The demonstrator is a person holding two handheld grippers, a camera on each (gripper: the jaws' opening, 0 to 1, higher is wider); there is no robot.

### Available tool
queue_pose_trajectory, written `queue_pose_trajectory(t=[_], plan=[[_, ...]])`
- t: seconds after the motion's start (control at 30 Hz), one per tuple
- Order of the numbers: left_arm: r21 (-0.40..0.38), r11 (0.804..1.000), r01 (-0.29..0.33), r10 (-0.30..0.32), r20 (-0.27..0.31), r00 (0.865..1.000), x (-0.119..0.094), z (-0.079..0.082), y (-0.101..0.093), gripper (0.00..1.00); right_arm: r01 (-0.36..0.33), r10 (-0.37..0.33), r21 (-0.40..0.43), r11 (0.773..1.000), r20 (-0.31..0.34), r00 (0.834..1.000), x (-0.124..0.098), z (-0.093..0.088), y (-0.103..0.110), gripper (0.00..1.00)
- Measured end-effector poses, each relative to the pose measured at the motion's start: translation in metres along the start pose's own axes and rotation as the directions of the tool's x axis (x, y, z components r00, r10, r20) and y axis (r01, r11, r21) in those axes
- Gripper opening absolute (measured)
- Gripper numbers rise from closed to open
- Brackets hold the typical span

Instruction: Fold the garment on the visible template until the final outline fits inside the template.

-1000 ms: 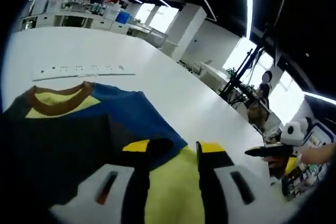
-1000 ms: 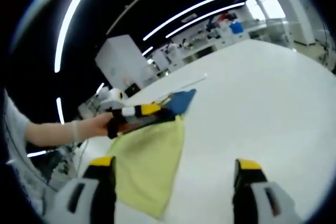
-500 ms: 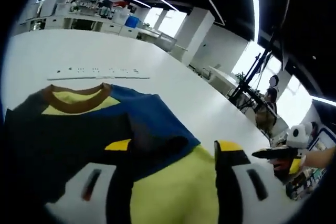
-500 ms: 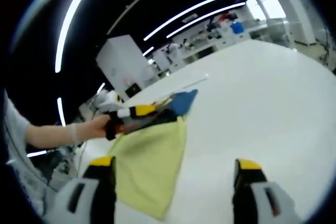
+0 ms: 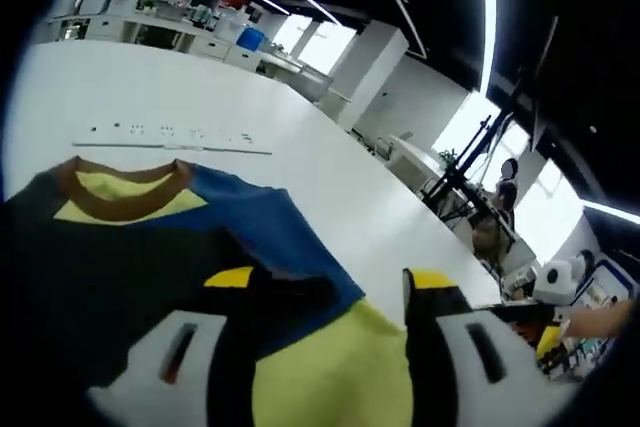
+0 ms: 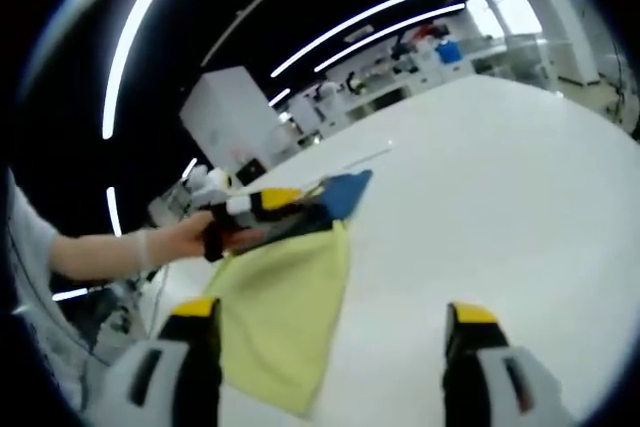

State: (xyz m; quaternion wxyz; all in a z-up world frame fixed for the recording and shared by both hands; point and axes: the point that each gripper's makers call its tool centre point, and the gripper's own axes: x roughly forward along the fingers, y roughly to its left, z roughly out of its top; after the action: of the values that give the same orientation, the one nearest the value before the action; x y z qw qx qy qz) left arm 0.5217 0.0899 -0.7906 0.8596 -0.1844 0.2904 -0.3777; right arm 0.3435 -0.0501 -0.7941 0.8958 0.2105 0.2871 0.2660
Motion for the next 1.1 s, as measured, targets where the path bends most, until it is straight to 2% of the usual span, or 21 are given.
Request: queue_pose_trajectory(t=[0.13, 0.3, 0.37, 0.53, 0.7, 0.87, 1.1], plan=[[0.001, 1.000, -0.002, 0.002, 0.016, 1.000, 0.006, 0.008, 0.002, 0.55, 0.001, -0.001, 0.006, 1.000, 0.011, 1.000, 0.001, 0.003, 0.001, 0.93], [0.011, 1.000, -0.001, 0.001, 0.016, 1.000, 0.003, 0.006, 0.001, 0.55, 0.001, -0.001, 0.001, 1.000, 0.005, 1.000, 0.001, 0.002, 0.002, 0.93], [0.002, 1.000, 0.012, -0.012, 0.021, 1.000, 0.008, 0.010, 0.001, 0.55, 0.001, -0.001, 0.001, 1.000, 0.000, 1.000, 0.001, 0.002, 0.002, 0.92], [0.009, 0.999, 0.032, -0.032, 0.004, 0.999, 0.020, 0.007, -0.009, 0.54, 0.002, -0.002, -0.013, 1.000, 0.002, 1.000, -0.002, 0.002, 0.005, 0.93], [0.021, 0.999, 0.038, -0.037, -0.012, 0.999, 0.022, 0.003, -0.012, 0.54, 0.008, -0.008, -0.014, 1.000, 0.006, 1.000, -0.007, 0.004, 0.003, 0.92], [0.068, 0.997, 0.039, -0.036, -0.042, 0.998, 0.005, -0.004, -0.016, 0.56, 0.003, -0.002, -0.026, 1.000, 0.008, 1.000, -0.006, 0.009, 0.006, 0.92], [0.124, 0.992, 0.035, -0.028, -0.061, 0.998, -0.036, -0.012, -0.009, 0.58, -0.018, 0.015, -0.084, 0.996, -0.033, 0.999, 0.003, 0.005, 0.015, 0.92]])
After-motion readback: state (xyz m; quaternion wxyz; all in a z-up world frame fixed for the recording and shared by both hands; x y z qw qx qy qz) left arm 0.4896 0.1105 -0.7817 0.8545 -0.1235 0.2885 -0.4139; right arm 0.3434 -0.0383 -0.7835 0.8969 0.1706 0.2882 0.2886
